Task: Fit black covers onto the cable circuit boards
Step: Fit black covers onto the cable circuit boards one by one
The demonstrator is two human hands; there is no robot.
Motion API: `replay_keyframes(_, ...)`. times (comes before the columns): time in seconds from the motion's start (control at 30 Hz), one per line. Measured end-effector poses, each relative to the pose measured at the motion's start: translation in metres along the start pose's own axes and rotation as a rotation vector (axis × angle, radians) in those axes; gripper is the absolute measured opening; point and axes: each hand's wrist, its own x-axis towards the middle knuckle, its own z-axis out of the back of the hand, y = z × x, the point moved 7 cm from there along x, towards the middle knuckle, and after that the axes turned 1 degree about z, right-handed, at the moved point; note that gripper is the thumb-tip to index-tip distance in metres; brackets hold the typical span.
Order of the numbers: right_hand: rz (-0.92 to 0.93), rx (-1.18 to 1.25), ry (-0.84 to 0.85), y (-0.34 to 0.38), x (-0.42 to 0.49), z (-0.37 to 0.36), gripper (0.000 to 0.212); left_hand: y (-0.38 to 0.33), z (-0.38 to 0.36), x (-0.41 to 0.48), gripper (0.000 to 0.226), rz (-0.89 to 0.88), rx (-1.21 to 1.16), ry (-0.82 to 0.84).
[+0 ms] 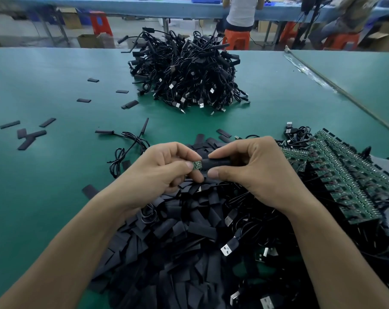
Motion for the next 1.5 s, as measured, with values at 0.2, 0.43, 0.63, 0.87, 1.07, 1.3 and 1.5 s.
replay_keyframes(0.2,-0.007,0.024,0.014,-0.001,-0.001,-0.001,0.027,0.000,0.001,0.000,0.007,-0.005,0.024,0.053)
replay_keyframes(0.43,-0.003,-0.055,0.072,0.001,-0.002,-0.006,0.023,-0.003,0.002,-0.004,0.016,-0.008,0.092,0.029)
replay_keyframes(0.63,0.024,-0.016,0.044,0.004,-0.002,-0.006,0.026,-0.008,-0.004,-0.006,0.014,-0.019,0.114,0.067)
replay_keyframes(0.87,0.054,0.042,0.071,0.005,-0.003,-0.010,0.023,-0.006,-0.003,-0.005,0.014,-0.011,0.132,0.074)
replay_keyframes(1.07,0.063,-0.056,-0.070,0.002,0.000,0.002,0.021,0.000,0.008,-0.002,0.031,0.006,0.154,-0.090)
replay_keyframes(1.3,0.053,-0.096,-0.022,0.000,0.000,-0.001,0.024,0.000,0.016,-0.004,0.029,-0.005,0.237,-0.170)
replay_keyframes(1.5,0.066,-0.093,-0.016,0.000,0.000,-0.002,0.024,0.001,0.010,-0.002,0.018,0.030,0.170,-0.135)
